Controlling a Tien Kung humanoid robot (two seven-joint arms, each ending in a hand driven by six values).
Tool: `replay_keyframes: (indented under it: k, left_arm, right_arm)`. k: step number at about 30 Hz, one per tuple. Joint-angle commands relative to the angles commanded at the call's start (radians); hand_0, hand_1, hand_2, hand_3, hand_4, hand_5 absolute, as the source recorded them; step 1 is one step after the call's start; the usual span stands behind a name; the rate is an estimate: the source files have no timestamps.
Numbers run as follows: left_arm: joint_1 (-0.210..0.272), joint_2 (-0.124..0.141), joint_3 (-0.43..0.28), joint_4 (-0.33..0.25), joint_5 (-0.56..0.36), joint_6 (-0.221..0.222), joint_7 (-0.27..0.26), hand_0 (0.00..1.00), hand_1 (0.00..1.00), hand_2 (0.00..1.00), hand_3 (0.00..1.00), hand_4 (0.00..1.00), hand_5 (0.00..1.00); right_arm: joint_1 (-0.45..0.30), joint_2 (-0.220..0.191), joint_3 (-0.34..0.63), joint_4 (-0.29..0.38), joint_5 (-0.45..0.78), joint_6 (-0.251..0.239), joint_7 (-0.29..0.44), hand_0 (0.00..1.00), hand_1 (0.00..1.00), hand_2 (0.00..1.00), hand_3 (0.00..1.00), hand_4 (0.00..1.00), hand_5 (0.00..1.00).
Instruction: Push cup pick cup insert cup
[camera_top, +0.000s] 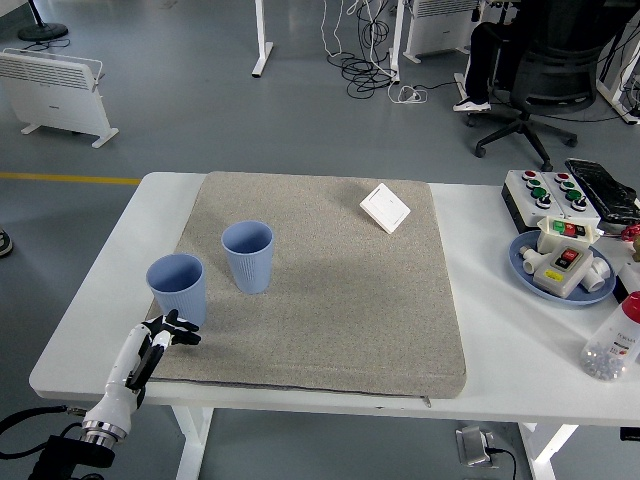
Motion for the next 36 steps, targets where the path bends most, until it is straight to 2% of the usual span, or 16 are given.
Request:
replay_keyframes:
  k: [10, 20, 36]
  left_arm:
    - [-0.01, 0.0, -0.008, 0.013, 0.009, -0.001, 0.0, 0.601, 0.503, 0.479, 0.473, 0.581, 0.998]
    - [-0.055, 0.0, -0.009, 0.058, 0.02, -0.004, 0.0, 0.616, 0.506, 0.48, 0.473, 0.581, 0.998]
    - [-0.101, 0.002, -0.02, 0.13, 0.059, -0.006, -0.001, 0.623, 0.507, 0.48, 0.473, 0.582, 0.998]
  right_arm:
    - [-0.003, -0.003, 0.007, 0.0, 0.002, -0.001, 0.001, 0.765, 0.676, 0.718, 0.572, 0.117, 0.477]
    - [0.001, -0.004, 0.01, 0.0, 0.004, -0.003, 0.001, 0.766, 0.675, 0.719, 0.572, 0.117, 0.477]
    - [0.002, -0.004, 0.011, 0.0, 0.004, -0.005, -0.001, 0.765, 0.674, 0.714, 0.571, 0.117, 0.477]
